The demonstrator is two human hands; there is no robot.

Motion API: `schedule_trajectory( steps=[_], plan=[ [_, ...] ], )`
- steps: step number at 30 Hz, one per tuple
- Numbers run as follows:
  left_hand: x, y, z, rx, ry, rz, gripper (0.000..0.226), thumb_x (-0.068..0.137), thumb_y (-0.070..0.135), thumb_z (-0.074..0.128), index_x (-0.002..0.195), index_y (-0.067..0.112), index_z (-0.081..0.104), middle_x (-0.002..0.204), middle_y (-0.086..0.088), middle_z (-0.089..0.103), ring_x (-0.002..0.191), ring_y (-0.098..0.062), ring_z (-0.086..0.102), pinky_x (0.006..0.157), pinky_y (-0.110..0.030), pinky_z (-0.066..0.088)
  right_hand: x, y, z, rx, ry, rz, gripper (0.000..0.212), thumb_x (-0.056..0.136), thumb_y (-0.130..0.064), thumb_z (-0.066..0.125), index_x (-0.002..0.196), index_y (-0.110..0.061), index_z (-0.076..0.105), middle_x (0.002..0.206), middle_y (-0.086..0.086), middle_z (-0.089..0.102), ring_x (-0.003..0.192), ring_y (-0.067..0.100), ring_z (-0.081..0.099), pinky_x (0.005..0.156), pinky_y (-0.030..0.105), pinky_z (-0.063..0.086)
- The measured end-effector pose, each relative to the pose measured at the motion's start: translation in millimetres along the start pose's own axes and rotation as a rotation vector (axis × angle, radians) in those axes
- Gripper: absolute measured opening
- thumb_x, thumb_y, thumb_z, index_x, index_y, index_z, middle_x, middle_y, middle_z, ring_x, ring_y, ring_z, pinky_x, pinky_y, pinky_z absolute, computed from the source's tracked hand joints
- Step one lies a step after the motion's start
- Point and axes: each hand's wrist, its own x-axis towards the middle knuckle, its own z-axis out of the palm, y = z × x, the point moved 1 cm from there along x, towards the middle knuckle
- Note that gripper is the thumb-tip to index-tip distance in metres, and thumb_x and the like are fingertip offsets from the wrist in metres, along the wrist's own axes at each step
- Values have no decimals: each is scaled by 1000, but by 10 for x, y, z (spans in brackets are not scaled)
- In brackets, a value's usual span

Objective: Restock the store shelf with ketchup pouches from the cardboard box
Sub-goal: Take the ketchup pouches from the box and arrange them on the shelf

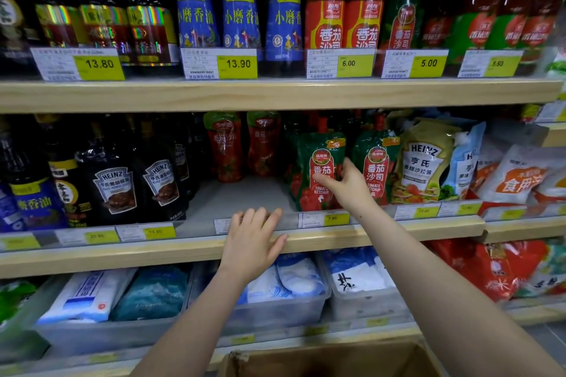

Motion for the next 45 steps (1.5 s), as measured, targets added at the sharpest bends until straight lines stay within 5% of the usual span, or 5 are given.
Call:
schedule_trajectory(
  steps=[6,11,22,36,45],
  plan=[
    [-4,2,-54,-18,-50,1,48,87,49,34,119,20,54,89,2,55,79,-21,53,76,-36,44,-48,-74,-1,42,1,9,50,79,-33,69,118,-11,48,103,-5,62,105,18,59,71,18,47],
    [-1,11,-126,-55,-138,-26,50,90,49,30,124,20,50,95,1,54,86,-21,51,81,-37,41,-55,-115,4,44,5,54,67,78,-35,70,130,-6,40,123,8,59,114,25,56,96,42,48],
    [-316,304,-323,-459,12,5,44,84,31,53,124,14,52,120,-4,56,111,-21,48,100,-37,37,-784,13,-367,-22,-46,-46,59,79,-29,70,129,-17,41,124,-1,52,112,8,49,95,25,40],
    [-2161,329,383,-515,-564,-139,61,79,42,55,132,11,48,131,-7,51,122,-25,48,106,-36,35,-2323,1619,285,-172,-493,300,41,80,-16,69,117,-10,53,112,2,61,108,12,57,97,27,45],
    [-2316,386,569,-525,-559,-113,59,72,43,57,120,8,57,129,-15,49,121,-32,45,105,-49,34,-2729,2309,668,-245,-639,523,28,82,-18,67,105,-4,61,106,7,66,100,17,60,86,22,43]
  ],
)
